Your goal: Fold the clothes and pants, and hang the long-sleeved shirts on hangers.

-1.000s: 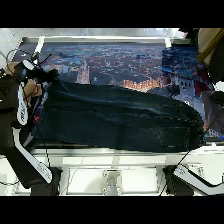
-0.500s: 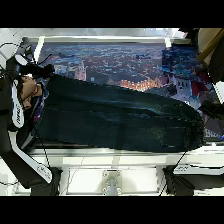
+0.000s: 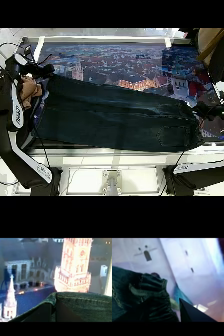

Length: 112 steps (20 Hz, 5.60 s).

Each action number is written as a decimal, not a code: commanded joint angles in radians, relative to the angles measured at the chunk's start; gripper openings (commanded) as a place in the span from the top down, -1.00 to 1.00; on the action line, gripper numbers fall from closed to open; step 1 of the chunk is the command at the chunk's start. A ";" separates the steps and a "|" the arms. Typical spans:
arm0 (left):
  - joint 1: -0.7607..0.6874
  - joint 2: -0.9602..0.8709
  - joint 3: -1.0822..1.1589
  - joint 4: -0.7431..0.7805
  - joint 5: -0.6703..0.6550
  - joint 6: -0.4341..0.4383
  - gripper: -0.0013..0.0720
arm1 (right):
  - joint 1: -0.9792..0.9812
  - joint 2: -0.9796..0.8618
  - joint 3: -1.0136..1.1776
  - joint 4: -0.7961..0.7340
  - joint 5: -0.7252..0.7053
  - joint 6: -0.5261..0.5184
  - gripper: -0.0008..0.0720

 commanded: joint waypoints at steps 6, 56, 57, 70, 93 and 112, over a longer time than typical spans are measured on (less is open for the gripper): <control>0.000 0.017 0.001 -0.001 0.001 -0.001 0.93 | 0.016 -0.026 0.126 0.096 0.089 -0.033 0.86; 0.803 1.310 -1.562 -0.130 -0.283 0.032 -0.81 | -0.308 0.368 -0.050 0.217 0.452 -0.080 -0.02; 0.860 1.281 -1.577 -0.167 -0.284 0.071 -0.81 | -0.308 0.373 -0.050 0.230 0.459 -0.080 -0.02; 0.966 1.006 -1.585 -0.248 -0.110 0.209 -0.63 | -0.308 0.447 -0.050 0.241 0.458 -0.079 0.00; 0.685 0.919 -1.342 -0.525 -0.006 0.247 0.93 | -0.371 0.510 -0.218 0.080 0.348 -0.027 0.00; 0.553 0.917 -1.286 -0.348 0.162 0.198 0.94 | -0.108 0.263 -0.381 0.289 -0.021 -0.087 0.86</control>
